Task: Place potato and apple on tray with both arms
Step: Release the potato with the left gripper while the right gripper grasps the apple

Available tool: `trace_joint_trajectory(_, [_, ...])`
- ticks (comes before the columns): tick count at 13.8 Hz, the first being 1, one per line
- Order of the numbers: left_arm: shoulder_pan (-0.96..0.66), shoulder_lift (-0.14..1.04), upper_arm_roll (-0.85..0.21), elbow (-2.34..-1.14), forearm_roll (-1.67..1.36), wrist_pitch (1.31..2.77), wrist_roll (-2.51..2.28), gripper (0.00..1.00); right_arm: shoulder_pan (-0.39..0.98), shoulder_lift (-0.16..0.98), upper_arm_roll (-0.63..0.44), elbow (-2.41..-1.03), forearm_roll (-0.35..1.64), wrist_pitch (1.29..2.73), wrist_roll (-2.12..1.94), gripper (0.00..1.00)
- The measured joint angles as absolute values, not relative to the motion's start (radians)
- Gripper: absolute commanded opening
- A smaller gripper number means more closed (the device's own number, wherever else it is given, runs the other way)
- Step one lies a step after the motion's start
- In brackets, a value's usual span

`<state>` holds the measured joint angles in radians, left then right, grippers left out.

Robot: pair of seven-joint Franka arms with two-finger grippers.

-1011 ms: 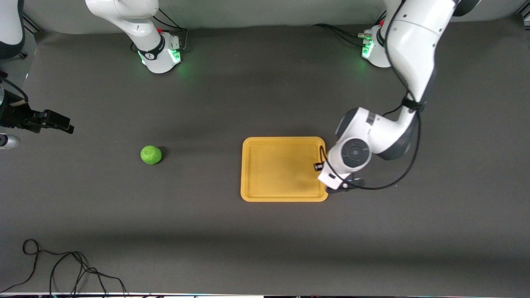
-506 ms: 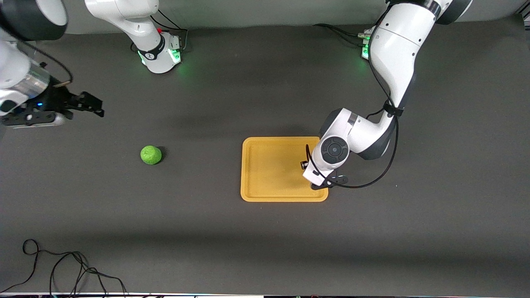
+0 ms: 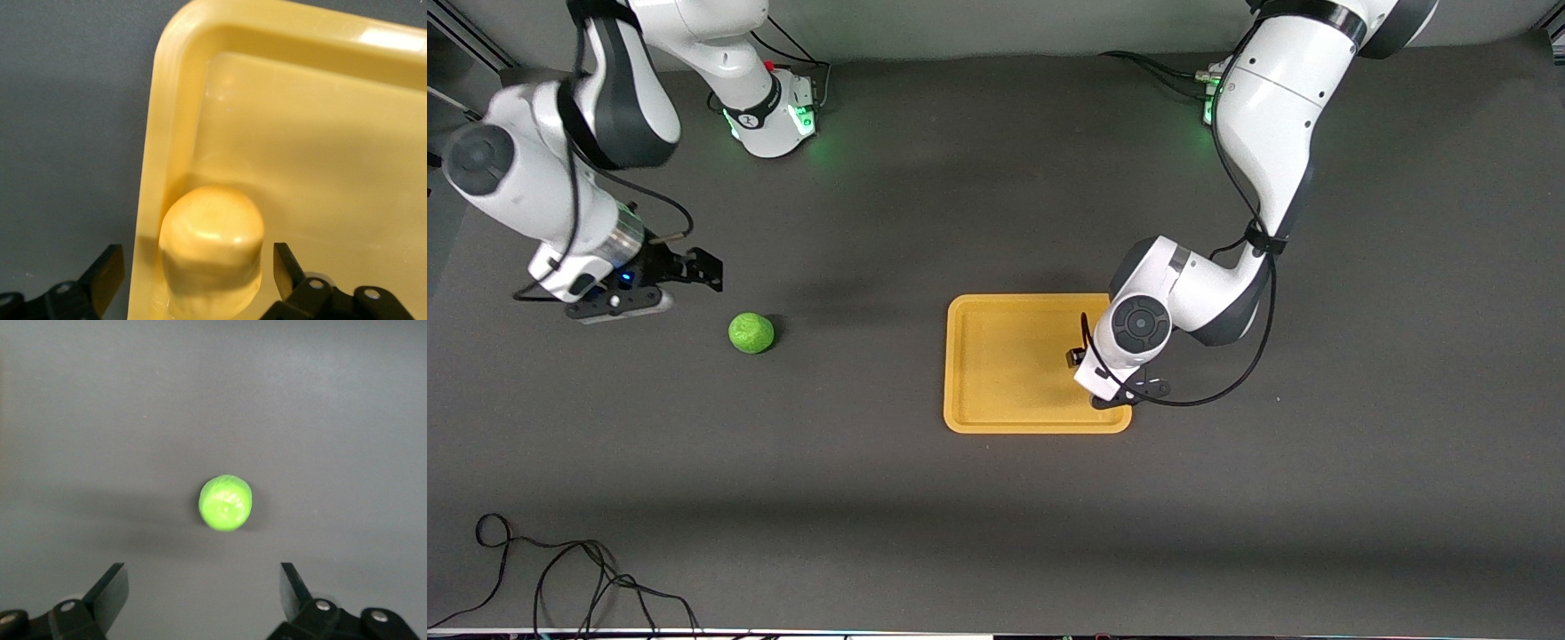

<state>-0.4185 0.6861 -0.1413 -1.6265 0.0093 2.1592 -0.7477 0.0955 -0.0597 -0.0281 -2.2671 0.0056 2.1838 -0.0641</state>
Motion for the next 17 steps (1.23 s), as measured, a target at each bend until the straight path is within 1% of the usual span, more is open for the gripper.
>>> trace_joint_trajectory(3, [-0.415,0.672,-0.13,-1.606,0.012,2.146,-0.748,1.0,0.094,0.092,-0.033,-2.291,0.006,2.374,-0.071,1.0])
trace_joint_trajectory(6, [-0.361,0.57,-0.113,-1.581,0.037,2.059,-0.733,1.0,0.093,0.234,-0.034,-2.29,0.006,2.512,-0.071,1.0])
trace_joint_trajectory(9, [-0.257,0.44,-0.106,-1.582,0.072,1.952,-0.611,1.0,0.093,0.315,-0.034,-2.29,0.006,2.552,-0.071,1.0])
trace_joint_trajectory(11, [-0.17,0.366,-0.102,-1.585,0.081,1.861,-0.449,1.0,0.094,0.341,-0.034,-2.294,0.006,2.551,-0.071,1.0])
trace_joint_trajectory(12, [-0.125,0.332,-0.101,-1.589,0.087,1.824,-0.361,1.0,0.093,0.346,-0.034,-2.299,0.006,2.551,-0.071,0.98])
trace_joint_trajectory(13, [-0.08,0.295,-0.1,-1.597,0.089,1.806,-0.277,1.0,0.093,0.346,-0.035,-2.306,0.006,2.549,-0.071,0.79])
trace_joint_trajectory(14, [-0.038,0.254,-0.099,-1.614,0.091,1.8,-0.199,1.0,0.093,0.346,-0.035,-2.31,0.006,2.546,-0.071,0.42])
trace_joint_trajectory(15, [0.0,0.21,-0.099,-1.641,0.091,1.798,-0.126,1.0,0.093,0.346,-0.035,-2.311,0.006,2.54,-0.07,0.21])
trace_joint_trajectory(16, [0.028,0.172,-0.098,-1.67,0.091,1.798,-0.068,1.0,0.093,0.344,-0.035,-2.311,0.006,2.533,-0.07,0.07])
trace_joint_trajectory(17, [0.05,0.14,-0.098,-1.698,0.091,1.798,-0.03,1.0,0.093,0.339,-0.035,-2.31,0.006,2.526,-0.07,0.0])
